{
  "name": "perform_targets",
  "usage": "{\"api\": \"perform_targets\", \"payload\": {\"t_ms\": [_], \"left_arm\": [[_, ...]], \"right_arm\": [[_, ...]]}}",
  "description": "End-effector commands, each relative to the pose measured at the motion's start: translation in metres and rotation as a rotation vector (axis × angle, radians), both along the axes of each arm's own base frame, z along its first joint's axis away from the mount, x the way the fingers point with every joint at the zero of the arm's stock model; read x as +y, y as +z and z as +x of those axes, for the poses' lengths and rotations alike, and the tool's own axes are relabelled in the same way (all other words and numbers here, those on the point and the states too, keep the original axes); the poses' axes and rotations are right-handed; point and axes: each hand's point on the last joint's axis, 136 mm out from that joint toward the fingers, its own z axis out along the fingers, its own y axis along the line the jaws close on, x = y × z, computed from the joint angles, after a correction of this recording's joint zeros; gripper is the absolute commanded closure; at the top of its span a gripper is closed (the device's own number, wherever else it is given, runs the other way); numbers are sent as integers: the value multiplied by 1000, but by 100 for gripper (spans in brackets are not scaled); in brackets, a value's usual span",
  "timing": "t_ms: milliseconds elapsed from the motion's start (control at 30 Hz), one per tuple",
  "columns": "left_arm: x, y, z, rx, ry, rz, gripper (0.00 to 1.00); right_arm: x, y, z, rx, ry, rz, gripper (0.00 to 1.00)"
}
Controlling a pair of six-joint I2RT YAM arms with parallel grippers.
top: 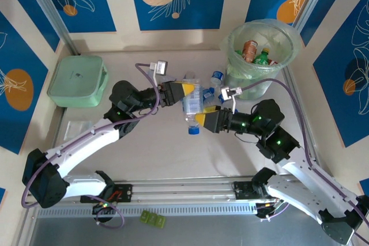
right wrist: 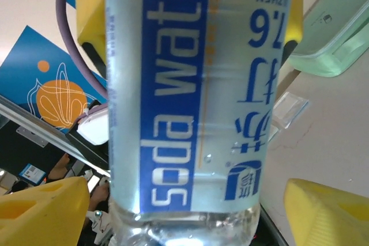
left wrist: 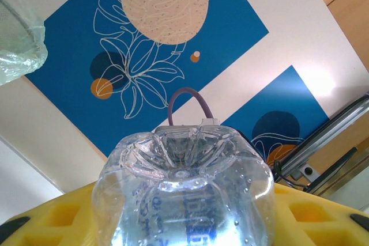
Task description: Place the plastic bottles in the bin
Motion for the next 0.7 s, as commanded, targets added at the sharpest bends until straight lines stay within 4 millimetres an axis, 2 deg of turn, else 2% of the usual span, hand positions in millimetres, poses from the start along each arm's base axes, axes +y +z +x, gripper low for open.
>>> {"api": "perform_targets", "payload": {"t_ms": [0, 267, 467, 567, 667], "left_arm": [[8, 10, -11, -77, -1, 0, 52], [6, 3, -10, -80, 1, 10, 52], [6, 3, -11, -78, -2, 11, 52], [5, 2, -11, -75, -4, 14, 52], [5, 3, -11, -76, -6, 14, 51]], "right_arm": [[-4, 23, 2, -65, -41, 51, 16], [7, 33, 7, -38, -1, 125, 33], [8, 32, 7, -31, 0, 124, 40], [8, 28, 8, -22, -5, 113, 48], [8, 26, 8, -18, -8, 108, 52]]}}
